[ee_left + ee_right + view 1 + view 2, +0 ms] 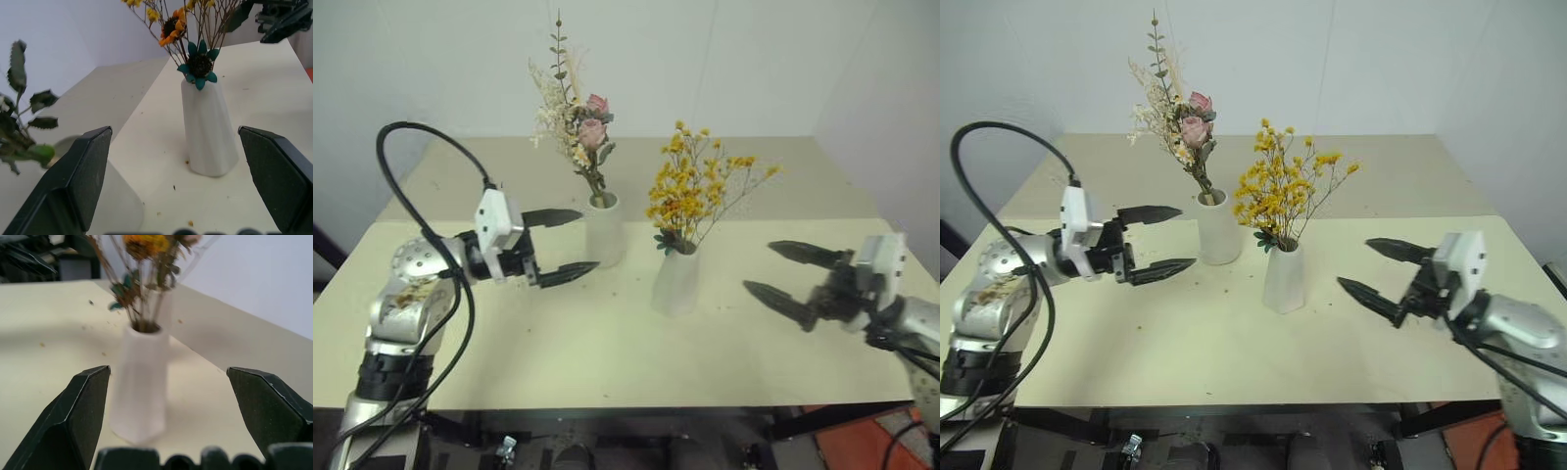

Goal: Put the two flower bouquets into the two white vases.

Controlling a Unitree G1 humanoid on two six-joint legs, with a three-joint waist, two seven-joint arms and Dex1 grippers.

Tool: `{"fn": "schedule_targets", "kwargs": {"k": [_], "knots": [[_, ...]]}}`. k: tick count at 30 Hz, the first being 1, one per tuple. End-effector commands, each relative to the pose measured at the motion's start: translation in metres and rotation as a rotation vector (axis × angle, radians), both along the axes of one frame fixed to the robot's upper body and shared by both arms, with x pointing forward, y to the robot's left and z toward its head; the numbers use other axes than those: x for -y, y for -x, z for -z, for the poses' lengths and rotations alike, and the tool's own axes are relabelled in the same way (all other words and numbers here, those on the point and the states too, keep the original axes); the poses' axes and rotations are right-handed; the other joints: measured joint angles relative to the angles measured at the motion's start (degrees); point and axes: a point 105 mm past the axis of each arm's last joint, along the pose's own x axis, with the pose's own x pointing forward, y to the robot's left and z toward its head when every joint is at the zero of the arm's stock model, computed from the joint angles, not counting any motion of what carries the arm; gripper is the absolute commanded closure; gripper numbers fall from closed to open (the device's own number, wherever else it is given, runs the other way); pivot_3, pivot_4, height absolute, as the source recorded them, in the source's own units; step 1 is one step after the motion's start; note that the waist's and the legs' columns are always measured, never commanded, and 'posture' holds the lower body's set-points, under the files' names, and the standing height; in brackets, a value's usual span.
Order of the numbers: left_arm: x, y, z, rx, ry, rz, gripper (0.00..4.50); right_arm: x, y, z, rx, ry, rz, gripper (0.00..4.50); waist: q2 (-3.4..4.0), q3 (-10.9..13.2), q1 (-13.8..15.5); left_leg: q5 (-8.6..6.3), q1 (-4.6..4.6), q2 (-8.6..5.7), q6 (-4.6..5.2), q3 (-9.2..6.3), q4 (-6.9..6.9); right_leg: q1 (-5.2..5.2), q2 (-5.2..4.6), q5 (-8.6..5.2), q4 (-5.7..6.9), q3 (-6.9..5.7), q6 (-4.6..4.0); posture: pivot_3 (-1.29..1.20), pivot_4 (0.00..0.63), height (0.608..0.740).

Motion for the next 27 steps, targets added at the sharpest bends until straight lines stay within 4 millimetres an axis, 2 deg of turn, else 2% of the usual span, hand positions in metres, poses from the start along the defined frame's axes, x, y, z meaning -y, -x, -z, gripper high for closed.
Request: {"fn": "schedule_targets", "kwargs": {"k": [1, 5, 9, 16, 23, 27], "knots": [[-0.013, 0.013, -0.016, 0.058, -0.005, -0.022, 0.00, 0.029, 0.009, -0.021, 0.074, 0.063, 0.042, 0.02, 0.00, 0.0, 0.0, 0.00, 0.00, 0.00, 0.00, 0.00, 0.00, 0.01, 0.00, -0.01, 0.00, 0.00, 0.00, 0.00, 0.150, 0.740], [-0.032, 0.020, -0.020, 0.065, -0.033, -0.087, 0.00, 0.053, 0.018, -0.033, 0.074, 0.150, 0.067, 0.02, 0.00, 0.0, 0.1, 0.00, 0.01, 0.00, 0.00, 0.03, 0.00, 0.03, -0.01, -0.03, -0.01, 0.00, 0.00, 0.00, 0.150, 0.740], [-0.044, 0.021, -0.022, 0.071, -0.055, -0.131, 0.00, 0.059, 0.021, -0.031, 0.056, 0.219, 0.057, 0.02, 0.00, 0.0, 0.0, 0.00, 0.10, 0.03, 0.00, 0.05, 0.01, 0.10, 0.01, -0.06, -0.01, 0.00, -0.01, 0.00, 0.150, 0.740], [-0.052, 0.029, -0.026, 0.086, -0.065, -0.186, 0.00, 0.064, 0.017, -0.031, 0.052, 0.240, 0.065, 0.02, 0.00, 0.0, -0.1, 0.00, 0.10, 0.04, 0.00, 0.09, 0.00, 0.08, 0.00, -0.08, -0.01, 0.02, -0.01, 0.00, 0.150, 0.740], [-0.067, 0.029, -0.025, 0.078, -0.085, -0.245, 0.00, 0.058, 0.011, -0.024, 0.041, 0.255, 0.050, 0.02, 0.00, 0.0, 0.0, 0.00, 0.16, 0.05, -0.01, 0.10, 0.00, 0.12, 0.00, -0.10, 0.02, 0.02, -0.03, 0.00, 0.150, 0.740], [-0.062, 0.031, -0.030, 0.083, -0.077, -0.248, 0.00, 0.057, 0.014, -0.017, 0.033, 0.257, 0.049, 0.02, -0.01, 0.0, 0.1, -0.01, 0.14, 0.06, -0.01, 0.10, -0.01, 0.09, 0.01, -0.12, 0.02, 0.01, -0.05, 0.00, 0.150, 0.740]]}}
